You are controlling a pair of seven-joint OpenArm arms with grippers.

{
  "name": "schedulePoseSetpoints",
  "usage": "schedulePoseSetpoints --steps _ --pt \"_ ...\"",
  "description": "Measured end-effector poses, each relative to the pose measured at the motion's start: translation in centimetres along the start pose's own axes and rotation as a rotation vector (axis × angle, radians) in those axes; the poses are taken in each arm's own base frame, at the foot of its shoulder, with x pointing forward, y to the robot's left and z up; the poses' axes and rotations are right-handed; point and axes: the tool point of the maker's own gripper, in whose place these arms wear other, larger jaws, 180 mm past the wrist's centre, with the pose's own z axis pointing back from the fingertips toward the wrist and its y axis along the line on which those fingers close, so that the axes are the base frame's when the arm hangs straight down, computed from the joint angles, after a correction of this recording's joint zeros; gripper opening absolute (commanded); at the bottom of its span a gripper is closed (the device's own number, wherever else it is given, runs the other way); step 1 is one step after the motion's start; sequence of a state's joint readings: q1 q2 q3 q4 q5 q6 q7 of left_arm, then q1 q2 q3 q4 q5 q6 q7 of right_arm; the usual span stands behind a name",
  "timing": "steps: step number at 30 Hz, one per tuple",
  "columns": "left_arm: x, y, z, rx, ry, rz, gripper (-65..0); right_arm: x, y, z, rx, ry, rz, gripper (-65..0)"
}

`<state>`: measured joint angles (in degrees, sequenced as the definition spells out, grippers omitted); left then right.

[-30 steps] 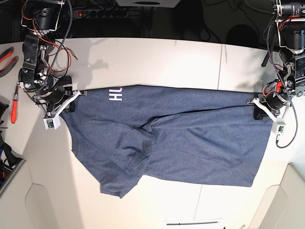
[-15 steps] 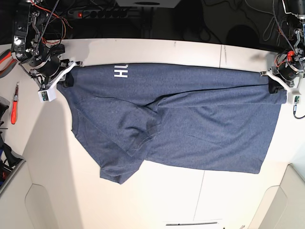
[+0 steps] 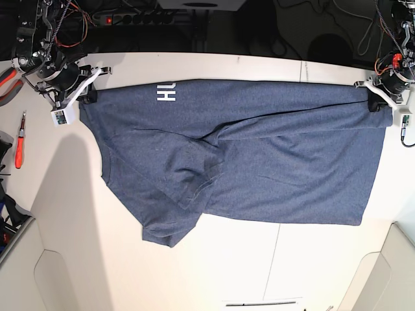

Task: Layout the t-shirt on the table in an organized manner, then fold the t-shirt properly
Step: 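Grasp the folded shirt edge with both grippers and lift it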

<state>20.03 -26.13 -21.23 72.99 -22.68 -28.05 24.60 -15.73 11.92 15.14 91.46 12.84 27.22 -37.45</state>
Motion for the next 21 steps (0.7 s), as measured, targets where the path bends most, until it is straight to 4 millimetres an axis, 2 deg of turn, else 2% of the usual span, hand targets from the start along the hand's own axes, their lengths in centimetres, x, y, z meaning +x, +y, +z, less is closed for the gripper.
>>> schedulePoseSetpoints --steps 4,10,13,16,21 --pt "0.0 -0.5 -0.1 -0.012 -0.006 0.014 -65.0 2.7 0.5 0.2 0.028 -0.148 -0.035 -65.0" --pt "0.1 -0.8 0.0 -0.022 -0.004 0.002 -65.0 5.9 -0.1 -0.4 -0.009 -0.188 0.012 -65.0" --pt "0.1 -0.9 0.0 -0.025 -0.003 0.0 -65.0 5.0 -0.5 -1.1 -0.015 -0.156 0.004 -65.0" --pt "0.0 -0.9 0.0 -0.024 0.001 0.0 -65.0 2.1 -0.7 -2.3 -0.006 -0.086 -0.033 -65.0" --pt "0.0 -0.9 0.1 -0.027 0.003 0.0 -65.0 1.5 -0.8 -2.8 0.006 -0.077 -0.063 -65.0"
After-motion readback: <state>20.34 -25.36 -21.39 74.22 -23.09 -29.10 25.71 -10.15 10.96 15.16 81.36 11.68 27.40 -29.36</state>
